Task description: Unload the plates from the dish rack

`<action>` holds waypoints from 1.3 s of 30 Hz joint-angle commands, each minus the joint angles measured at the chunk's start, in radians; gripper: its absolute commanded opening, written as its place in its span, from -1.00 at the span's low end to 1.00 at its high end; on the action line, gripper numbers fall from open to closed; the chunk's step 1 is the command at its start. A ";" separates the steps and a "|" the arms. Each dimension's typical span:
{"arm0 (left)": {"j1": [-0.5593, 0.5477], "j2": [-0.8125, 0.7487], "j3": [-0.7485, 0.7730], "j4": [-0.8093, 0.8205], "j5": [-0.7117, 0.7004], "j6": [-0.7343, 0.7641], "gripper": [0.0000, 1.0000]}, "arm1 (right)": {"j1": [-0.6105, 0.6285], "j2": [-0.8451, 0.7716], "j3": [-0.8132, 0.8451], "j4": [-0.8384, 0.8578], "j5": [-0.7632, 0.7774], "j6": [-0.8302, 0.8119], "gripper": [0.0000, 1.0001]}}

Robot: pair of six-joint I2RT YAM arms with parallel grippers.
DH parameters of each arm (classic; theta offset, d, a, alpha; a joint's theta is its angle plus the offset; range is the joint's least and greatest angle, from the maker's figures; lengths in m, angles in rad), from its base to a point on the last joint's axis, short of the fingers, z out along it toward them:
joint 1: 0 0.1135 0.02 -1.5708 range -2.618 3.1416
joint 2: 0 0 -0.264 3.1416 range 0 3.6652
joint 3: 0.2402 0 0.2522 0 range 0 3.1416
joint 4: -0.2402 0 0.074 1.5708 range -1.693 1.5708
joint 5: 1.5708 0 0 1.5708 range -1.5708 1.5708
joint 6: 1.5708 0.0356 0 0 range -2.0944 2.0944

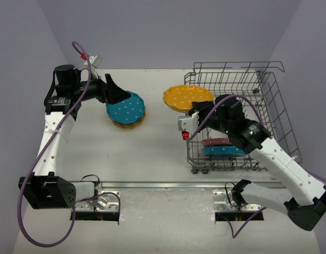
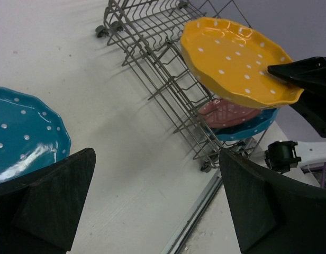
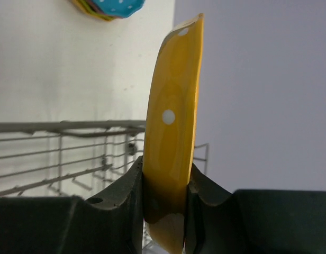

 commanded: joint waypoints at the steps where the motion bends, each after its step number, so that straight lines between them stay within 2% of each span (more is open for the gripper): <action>1: 0.002 -0.001 0.047 -0.084 0.104 0.070 0.99 | 0.154 -0.033 -0.083 0.674 0.177 -0.298 -1.00; 6: 0.002 0.035 0.058 -0.150 0.149 0.119 0.92 | 0.264 -0.032 -0.271 1.002 0.123 -0.548 -1.00; 10: 0.002 0.054 0.051 -0.164 0.211 0.118 0.86 | 0.318 -0.018 -0.391 1.132 0.073 -0.658 -1.00; 13: -0.003 0.067 0.036 -0.164 0.251 0.117 0.78 | 0.344 -0.003 -0.418 1.161 0.066 -0.674 -1.00; 23: -0.070 0.108 -0.038 -0.197 0.273 0.189 0.18 | 0.369 0.099 -0.436 1.337 0.046 -0.718 -1.00; 27: -0.070 0.136 -0.042 -0.217 0.315 0.206 -0.37 | 0.373 0.113 -0.437 1.352 0.043 -0.715 -1.00; 28: -0.070 0.136 -0.038 -0.226 0.316 0.214 -0.38 | 0.373 0.113 -0.439 1.343 0.049 -0.716 -1.00; 29: -0.070 0.142 -0.033 -0.229 0.337 0.218 -0.51 | 0.373 0.114 -0.439 1.335 0.057 -0.716 -1.00; 30: -0.070 0.144 -0.031 -0.223 0.339 0.216 -0.81 | 0.372 0.112 -0.441 1.317 0.078 -0.713 -0.88; 31: -0.069 0.145 -0.031 -0.216 0.341 0.207 -1.00 | 0.372 0.111 -0.442 1.297 0.097 -0.709 -0.74; 32: -0.064 0.146 -0.034 -0.205 0.344 0.192 -1.00 | 0.372 0.108 -0.440 1.273 0.114 -0.703 -0.55; 34: -0.036 0.153 -0.044 -0.171 0.355 0.170 -1.00 | 0.371 0.094 -0.429 1.234 0.150 -0.679 0.02; 37: 0.031 0.179 -0.040 -0.128 0.349 0.121 -1.00 | 0.373 0.073 -0.405 1.125 0.232 -0.626 0.65; 38: 0.059 0.188 -0.037 -0.112 0.340 0.105 -1.00 | 0.372 0.067 -0.398 1.096 0.256 -0.609 0.84; 39: 0.082 0.195 -0.034 -0.086 0.317 0.096 -1.00 | 0.370 0.063 -0.390 1.084 0.283 -0.588 0.92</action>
